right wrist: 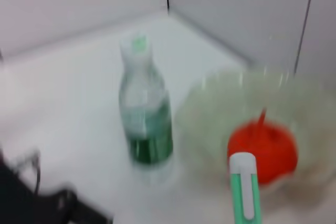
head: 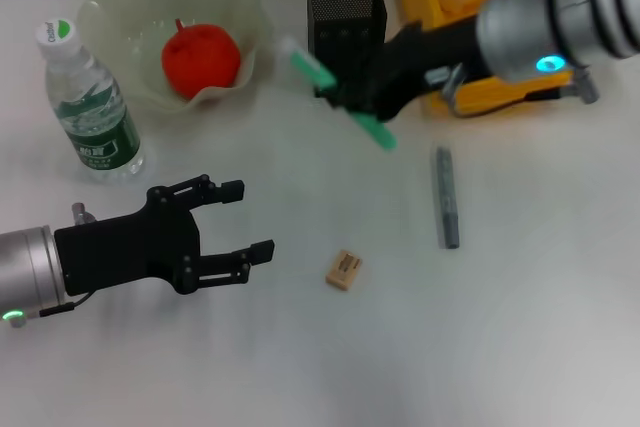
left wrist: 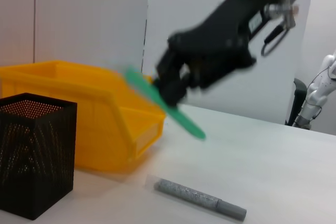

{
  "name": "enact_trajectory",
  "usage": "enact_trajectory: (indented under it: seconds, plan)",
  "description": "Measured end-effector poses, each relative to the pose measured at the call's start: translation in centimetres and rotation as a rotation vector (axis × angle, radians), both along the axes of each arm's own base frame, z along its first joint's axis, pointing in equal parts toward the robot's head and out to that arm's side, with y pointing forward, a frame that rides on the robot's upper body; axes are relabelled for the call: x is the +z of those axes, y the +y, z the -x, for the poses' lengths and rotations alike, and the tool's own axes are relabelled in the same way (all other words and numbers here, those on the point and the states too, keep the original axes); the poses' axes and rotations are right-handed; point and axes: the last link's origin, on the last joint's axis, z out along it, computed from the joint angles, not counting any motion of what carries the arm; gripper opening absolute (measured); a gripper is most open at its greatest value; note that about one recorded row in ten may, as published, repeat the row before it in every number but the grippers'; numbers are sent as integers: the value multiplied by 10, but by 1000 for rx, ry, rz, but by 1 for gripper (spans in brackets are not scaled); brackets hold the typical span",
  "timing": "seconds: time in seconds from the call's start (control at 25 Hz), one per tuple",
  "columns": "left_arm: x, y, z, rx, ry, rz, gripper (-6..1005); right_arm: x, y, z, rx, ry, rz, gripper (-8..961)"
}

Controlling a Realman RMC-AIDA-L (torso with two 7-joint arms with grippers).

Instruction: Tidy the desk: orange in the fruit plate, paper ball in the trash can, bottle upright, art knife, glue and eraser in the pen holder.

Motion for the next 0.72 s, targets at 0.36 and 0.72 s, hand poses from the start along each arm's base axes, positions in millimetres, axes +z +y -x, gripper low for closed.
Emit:
enact_trajectory:
  seconds: [0.36,0.72]
  plan:
    - [-1,0,-1,-2,-6,4,841,41,16,-17,94,391,-177,173]
    - [-1,-1,-2,-1,-13,5,841,34,59,-40,89,545,-375,173]
